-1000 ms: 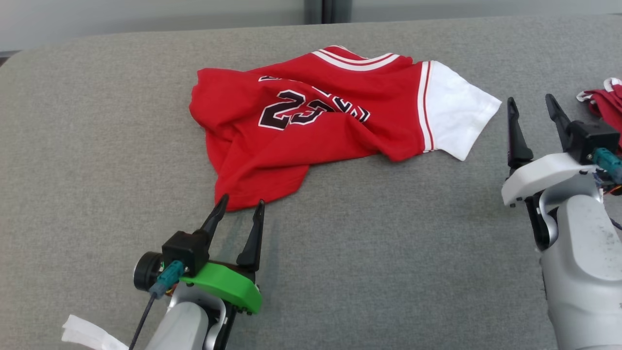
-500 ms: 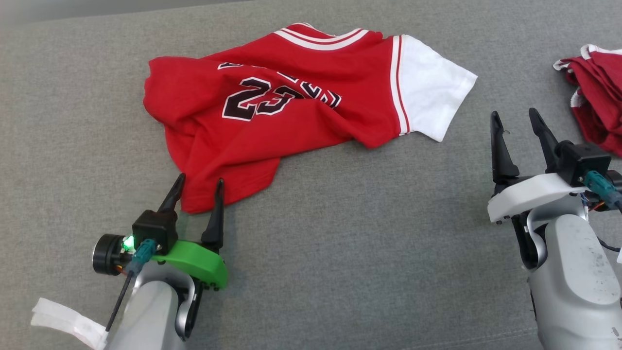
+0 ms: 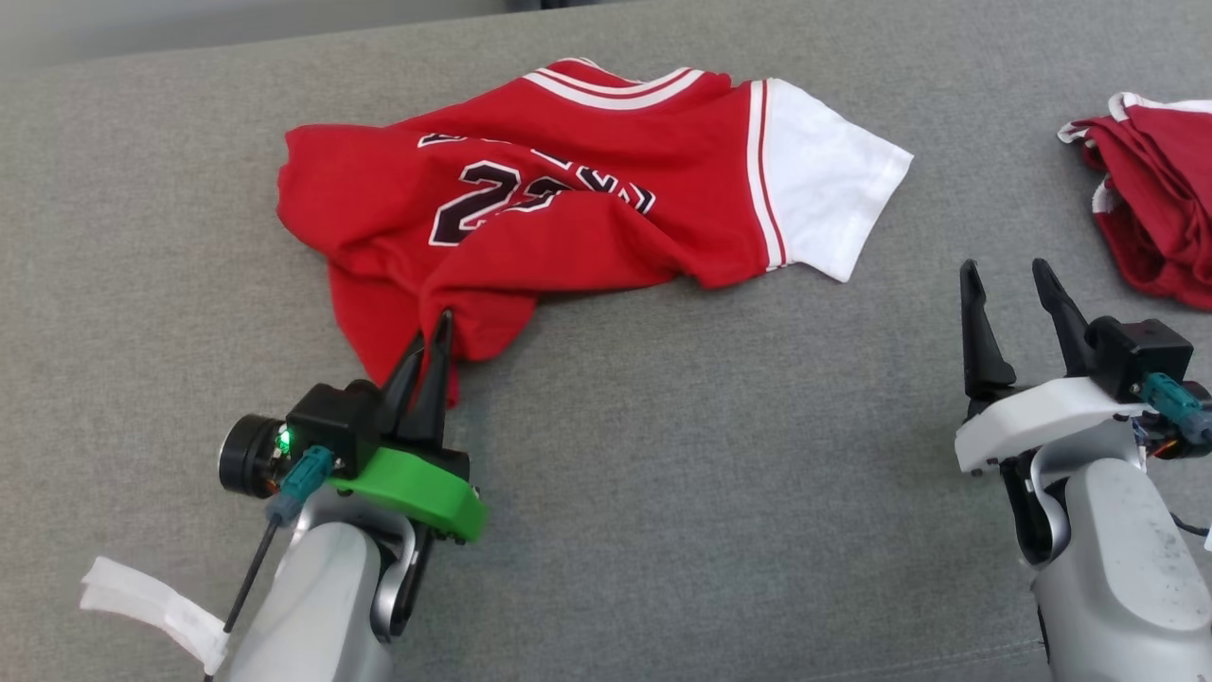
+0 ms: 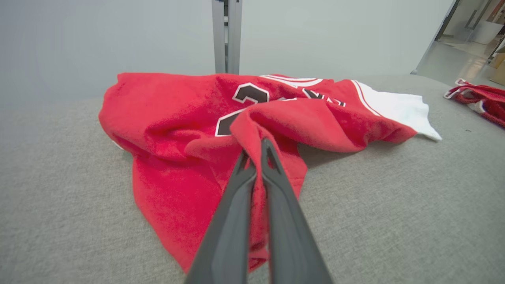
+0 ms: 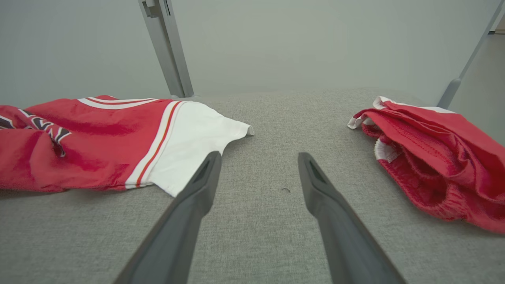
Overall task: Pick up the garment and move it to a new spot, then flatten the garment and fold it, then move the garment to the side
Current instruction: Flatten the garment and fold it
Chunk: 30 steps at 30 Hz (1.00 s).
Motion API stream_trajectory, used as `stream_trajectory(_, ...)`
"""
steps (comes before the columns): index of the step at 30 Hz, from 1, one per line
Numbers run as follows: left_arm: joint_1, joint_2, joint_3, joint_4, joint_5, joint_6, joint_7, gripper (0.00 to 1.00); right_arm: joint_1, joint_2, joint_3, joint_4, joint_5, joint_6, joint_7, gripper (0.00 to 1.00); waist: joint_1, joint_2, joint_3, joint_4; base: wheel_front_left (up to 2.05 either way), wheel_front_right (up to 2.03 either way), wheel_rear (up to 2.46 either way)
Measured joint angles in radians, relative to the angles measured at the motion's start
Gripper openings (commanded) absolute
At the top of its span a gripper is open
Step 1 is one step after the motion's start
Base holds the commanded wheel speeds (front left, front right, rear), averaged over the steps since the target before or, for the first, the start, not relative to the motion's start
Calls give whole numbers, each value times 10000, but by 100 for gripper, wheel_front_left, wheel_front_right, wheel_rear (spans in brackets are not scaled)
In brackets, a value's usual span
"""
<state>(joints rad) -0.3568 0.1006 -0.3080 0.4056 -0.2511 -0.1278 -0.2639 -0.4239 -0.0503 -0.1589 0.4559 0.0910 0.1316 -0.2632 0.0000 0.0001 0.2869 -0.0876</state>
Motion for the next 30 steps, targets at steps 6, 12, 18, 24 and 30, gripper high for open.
stream_trajectory(6, 31, 21, -506, -1858, 50, -10, 0, 0, 299, 8, -184, 186, 0, 0, 0, 100, 0, 0, -515, 351, 0, 0, 0)
stream_trajectory(12, 141, 98, -1248, -3444, 54, -10, 0, 0, 449, 8, -261, 263, 69, 0, 0, 100, 0, 0, -981, 775, 0, 0, 0)
stream_trajectory(18, 431, 384, -1214, -3925, -105, -10, 0, 0, 464, 13, -188, 184, 173, 0, 0, 100, 0, 0, -1095, 1116, 0, 0, 0)
stream_trajectory(24, 369, 924, -558, -2941, -414, -10, 0, 0, 328, 12, -38, 117, 238, -2, 0, 100, 0, 0, -687, 1121, 0, 0, 0)
stream_trajectory(30, -657, 1557, 215, -1187, -470, -12, 2, 0, -62, 12, 169, -27, 245, 0, 0, 100, 0, 0, -12, 873, 0, 0, 0)
